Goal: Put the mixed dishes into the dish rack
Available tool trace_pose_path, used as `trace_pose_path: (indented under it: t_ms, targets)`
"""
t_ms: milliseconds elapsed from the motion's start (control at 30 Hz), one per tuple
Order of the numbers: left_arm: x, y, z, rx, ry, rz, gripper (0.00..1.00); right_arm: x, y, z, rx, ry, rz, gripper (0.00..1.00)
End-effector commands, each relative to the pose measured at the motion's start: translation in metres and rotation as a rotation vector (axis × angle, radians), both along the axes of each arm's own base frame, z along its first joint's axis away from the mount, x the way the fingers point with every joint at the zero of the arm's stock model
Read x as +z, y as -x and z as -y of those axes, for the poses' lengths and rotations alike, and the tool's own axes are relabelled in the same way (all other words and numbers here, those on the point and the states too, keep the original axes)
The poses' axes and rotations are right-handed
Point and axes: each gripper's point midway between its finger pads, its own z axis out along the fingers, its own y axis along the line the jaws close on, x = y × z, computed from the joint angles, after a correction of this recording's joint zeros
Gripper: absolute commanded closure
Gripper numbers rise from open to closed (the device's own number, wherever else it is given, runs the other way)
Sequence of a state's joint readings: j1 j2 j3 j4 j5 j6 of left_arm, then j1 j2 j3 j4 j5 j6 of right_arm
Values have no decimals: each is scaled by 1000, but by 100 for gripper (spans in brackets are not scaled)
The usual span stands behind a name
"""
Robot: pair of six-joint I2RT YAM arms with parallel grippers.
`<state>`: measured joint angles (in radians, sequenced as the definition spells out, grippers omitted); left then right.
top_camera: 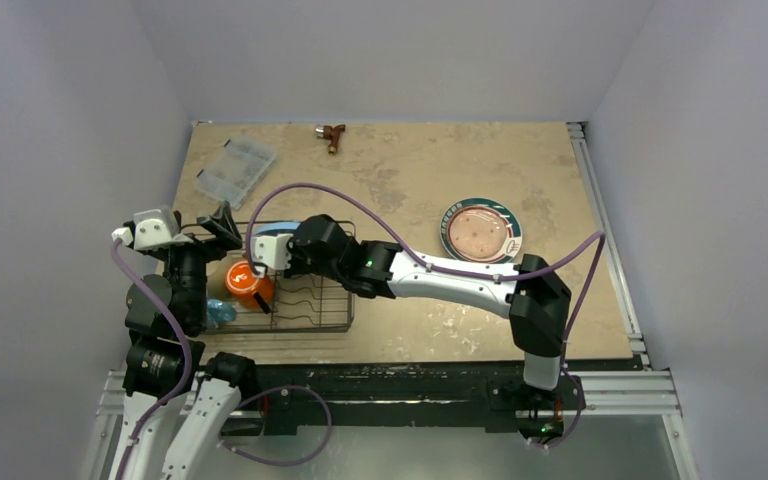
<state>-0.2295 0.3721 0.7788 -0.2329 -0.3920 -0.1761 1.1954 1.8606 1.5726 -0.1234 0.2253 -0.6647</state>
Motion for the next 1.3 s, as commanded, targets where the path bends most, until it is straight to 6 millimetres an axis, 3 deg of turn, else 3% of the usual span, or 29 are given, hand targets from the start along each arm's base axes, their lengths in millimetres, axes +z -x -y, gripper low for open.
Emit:
trace_pose_path:
  t_ms: [0,167,367,867,1033,1133,1267]
  targets:
    - [11,0,2,-11,19,33,14,22,3,-7,36,-80,17,90]
    - [12,0,2,-12,21,35,14,16,8,-6,77,-62,6,88]
    - [12,1,1,-10,21,36,14,13,-12,2,-36,-67,41,75]
    - [10,-2,4,-20,23,26,14,45,-34,29,-286,-228,85,48]
    - [10,-2,4,-20,23,24,14,36,-9,6,-72,-202,42,49]
    - [10,-3,4,-23,23,23,14,25,-3,-3,-8,-160,35,50]
    - [10,-3,4,-22,24,22,14,16,0,-15,53,-117,37,66]
